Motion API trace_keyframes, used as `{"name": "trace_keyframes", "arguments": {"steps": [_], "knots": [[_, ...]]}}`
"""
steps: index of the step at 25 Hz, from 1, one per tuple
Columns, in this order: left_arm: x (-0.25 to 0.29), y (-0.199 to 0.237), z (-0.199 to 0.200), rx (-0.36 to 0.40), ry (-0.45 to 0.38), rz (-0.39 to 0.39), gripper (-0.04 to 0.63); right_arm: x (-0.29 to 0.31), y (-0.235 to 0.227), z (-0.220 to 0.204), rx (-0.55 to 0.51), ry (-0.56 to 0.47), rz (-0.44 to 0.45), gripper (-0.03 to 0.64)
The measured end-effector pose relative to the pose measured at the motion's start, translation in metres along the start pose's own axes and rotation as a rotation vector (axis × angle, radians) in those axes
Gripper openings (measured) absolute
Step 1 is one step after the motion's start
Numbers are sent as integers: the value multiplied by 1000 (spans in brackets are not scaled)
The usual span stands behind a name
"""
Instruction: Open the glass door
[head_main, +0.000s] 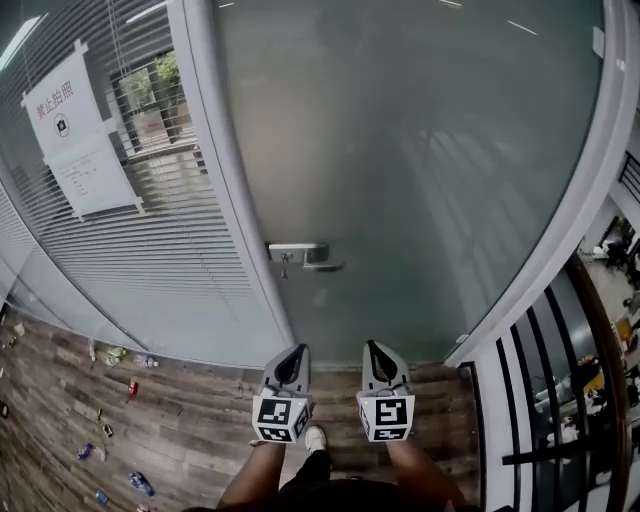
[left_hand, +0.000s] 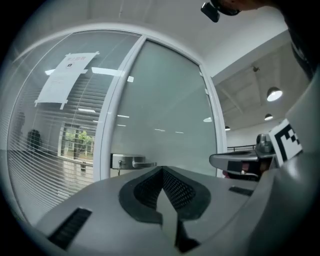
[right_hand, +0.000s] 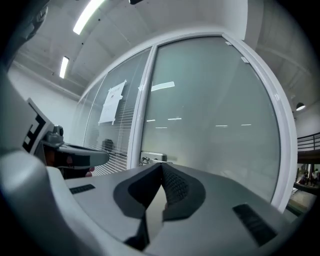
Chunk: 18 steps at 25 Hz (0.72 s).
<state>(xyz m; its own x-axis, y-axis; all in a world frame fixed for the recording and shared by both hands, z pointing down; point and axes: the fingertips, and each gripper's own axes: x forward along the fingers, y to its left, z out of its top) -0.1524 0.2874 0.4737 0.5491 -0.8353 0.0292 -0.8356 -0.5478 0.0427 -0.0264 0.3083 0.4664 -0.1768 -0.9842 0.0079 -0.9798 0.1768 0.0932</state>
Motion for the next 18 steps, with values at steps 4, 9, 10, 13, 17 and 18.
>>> {"name": "trace_keyframes", "arguments": {"steps": [4,9,10,13,17,18], "knots": [[47,35,6,7,-5,-22,3,59,-3,3,-5,0,2,14],[92,75,4,-1,-2,-42,3,117,0,7,-30,19,12,14],[100,82,4,0,-3,-44,3,126,-1,6,-35,24,10,14],[119,94,6,-17,8,-76,3,149,-3,1,-43,47,-1,14],[137,106,6,-12,14,-102,3,172,-5,-3,-44,61,-9,14],[140,109,6,-4,13,-105,3,176,-3,-3,-46,62,5,14]]}}
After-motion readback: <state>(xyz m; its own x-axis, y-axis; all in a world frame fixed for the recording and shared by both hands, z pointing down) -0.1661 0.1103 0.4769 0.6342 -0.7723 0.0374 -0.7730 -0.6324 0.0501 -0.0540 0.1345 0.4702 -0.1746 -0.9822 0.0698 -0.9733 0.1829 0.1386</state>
